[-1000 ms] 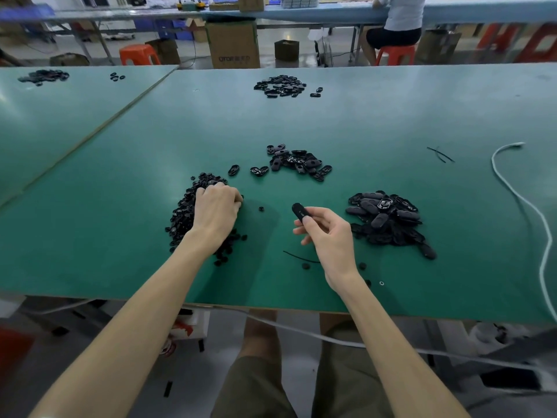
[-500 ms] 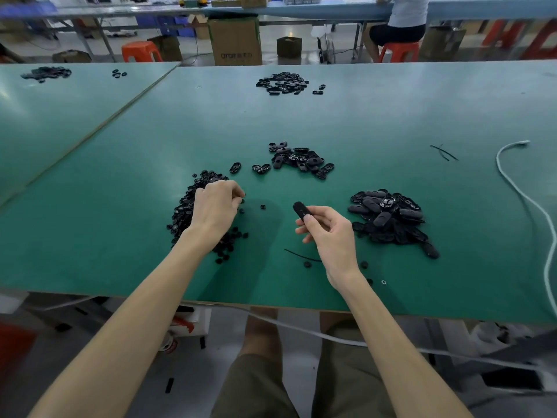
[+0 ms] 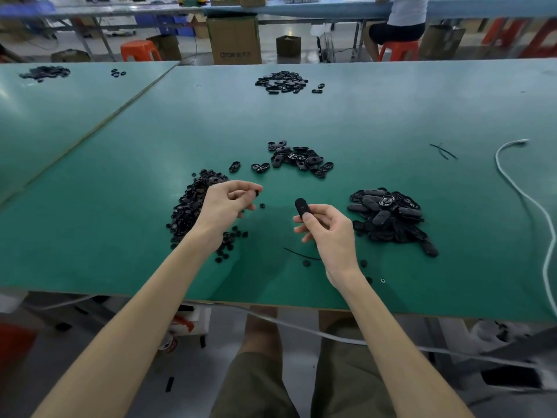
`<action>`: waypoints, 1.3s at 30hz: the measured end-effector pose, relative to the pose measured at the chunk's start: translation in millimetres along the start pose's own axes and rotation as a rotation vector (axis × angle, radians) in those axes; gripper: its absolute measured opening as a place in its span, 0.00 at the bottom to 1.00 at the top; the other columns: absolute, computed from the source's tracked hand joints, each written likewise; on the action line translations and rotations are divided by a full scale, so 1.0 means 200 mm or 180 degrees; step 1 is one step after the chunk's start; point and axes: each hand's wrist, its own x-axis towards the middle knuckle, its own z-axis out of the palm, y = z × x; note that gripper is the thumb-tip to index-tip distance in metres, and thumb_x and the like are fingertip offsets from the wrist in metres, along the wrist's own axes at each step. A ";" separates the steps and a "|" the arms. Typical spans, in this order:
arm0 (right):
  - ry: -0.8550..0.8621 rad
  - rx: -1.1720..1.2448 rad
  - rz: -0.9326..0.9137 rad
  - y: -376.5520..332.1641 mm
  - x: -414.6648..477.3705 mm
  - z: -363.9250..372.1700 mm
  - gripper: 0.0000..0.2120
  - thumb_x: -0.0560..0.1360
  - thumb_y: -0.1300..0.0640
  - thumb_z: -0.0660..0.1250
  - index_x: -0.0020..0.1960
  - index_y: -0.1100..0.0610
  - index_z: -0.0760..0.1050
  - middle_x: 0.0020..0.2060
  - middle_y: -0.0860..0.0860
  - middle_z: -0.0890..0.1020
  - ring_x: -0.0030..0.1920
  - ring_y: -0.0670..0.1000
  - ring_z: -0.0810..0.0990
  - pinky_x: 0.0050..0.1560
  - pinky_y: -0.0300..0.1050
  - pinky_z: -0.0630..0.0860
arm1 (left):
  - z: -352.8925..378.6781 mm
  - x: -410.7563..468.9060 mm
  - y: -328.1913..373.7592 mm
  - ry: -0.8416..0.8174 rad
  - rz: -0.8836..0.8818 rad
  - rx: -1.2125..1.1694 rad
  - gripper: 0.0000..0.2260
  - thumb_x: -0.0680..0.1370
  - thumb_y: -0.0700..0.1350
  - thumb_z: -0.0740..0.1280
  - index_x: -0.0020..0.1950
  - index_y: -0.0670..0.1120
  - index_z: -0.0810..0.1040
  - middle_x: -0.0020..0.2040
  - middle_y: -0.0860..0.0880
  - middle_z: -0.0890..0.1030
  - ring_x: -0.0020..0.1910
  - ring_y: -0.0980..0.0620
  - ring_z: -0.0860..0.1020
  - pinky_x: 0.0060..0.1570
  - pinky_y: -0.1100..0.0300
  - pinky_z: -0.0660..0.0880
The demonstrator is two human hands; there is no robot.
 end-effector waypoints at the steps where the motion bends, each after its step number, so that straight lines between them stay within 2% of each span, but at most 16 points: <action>1: 0.0003 0.0012 0.0004 0.00 0.00 0.00 0.04 0.81 0.66 0.69 0.54 0.60 0.80 0.43 0.54 0.89 0.39 0.52 0.87 0.35 0.39 0.78 | 0.01 -0.01 0.01 -0.0014 -0.0034 -0.0097 0.05 0.81 0.39 0.70 0.54 0.45 0.85 0.42 0.50 0.85 0.38 0.57 0.81 0.40 0.63 0.76; 5: -0.0004 0.0025 0.0021 -0.01 0.00 0.00 0.04 0.81 0.65 0.69 0.55 0.62 0.80 0.44 0.54 0.89 0.40 0.52 0.87 0.35 0.40 0.79 | 0.07 -0.05 0.02 -0.0040 -0.0161 -0.0318 0.08 0.79 0.39 0.73 0.59 0.43 0.81 0.43 0.51 0.86 0.39 0.57 0.83 0.43 0.61 0.77; 12: -0.0052 0.0060 -0.0067 -0.01 -0.01 0.00 0.03 0.80 0.64 0.71 0.54 0.61 0.81 0.46 0.54 0.89 0.41 0.55 0.88 0.35 0.39 0.78 | 0.18 -0.10 0.00 -0.0194 -0.0171 -0.0293 0.09 0.78 0.42 0.75 0.57 0.43 0.80 0.46 0.49 0.88 0.38 0.57 0.83 0.39 0.64 0.76; 19: 0.0038 0.0022 -0.0105 0.02 0.01 -0.02 0.03 0.78 0.62 0.74 0.51 0.58 0.85 0.38 0.48 0.86 0.37 0.45 0.82 0.38 0.38 0.78 | 0.26 -0.12 -0.02 -0.0221 -0.0284 -0.0372 0.09 0.78 0.43 0.75 0.57 0.43 0.81 0.43 0.52 0.87 0.37 0.58 0.83 0.36 0.67 0.74; 23: 0.0011 0.0096 -0.0100 0.02 0.01 -0.02 0.05 0.79 0.64 0.74 0.53 0.57 0.85 0.43 0.51 0.88 0.42 0.47 0.84 0.40 0.39 0.79 | 0.31 -0.12 -0.02 -0.0191 -0.0368 -0.0425 0.09 0.78 0.43 0.75 0.56 0.43 0.82 0.45 0.49 0.86 0.37 0.59 0.82 0.35 0.69 0.74; 26: -0.0015 0.0096 -0.0105 0.03 0.02 -0.02 0.06 0.79 0.64 0.73 0.54 0.57 0.85 0.46 0.51 0.88 0.45 0.48 0.85 0.40 0.38 0.79 | 0.33 -0.12 -0.01 -0.0185 -0.0417 -0.0409 0.08 0.79 0.43 0.74 0.56 0.43 0.83 0.44 0.51 0.86 0.36 0.61 0.81 0.34 0.69 0.74; 34: -0.0030 0.0086 -0.0156 0.03 0.02 -0.02 0.05 0.79 0.65 0.73 0.53 0.58 0.85 0.45 0.52 0.88 0.43 0.45 0.84 0.40 0.37 0.78 | 0.33 -0.10 0.00 -0.0143 -0.0409 -0.0338 0.04 0.79 0.42 0.74 0.52 0.44 0.83 0.40 0.51 0.84 0.32 0.61 0.78 0.33 0.69 0.74; 39: -0.0042 0.0091 -0.0130 0.04 0.02 -0.02 0.06 0.79 0.64 0.73 0.53 0.57 0.86 0.42 0.49 0.88 0.41 0.46 0.83 0.41 0.37 0.78 | 0.35 -0.11 -0.02 -0.0065 -0.0195 -0.0179 0.05 0.80 0.43 0.73 0.52 0.43 0.83 0.42 0.49 0.82 0.37 0.57 0.77 0.36 0.70 0.73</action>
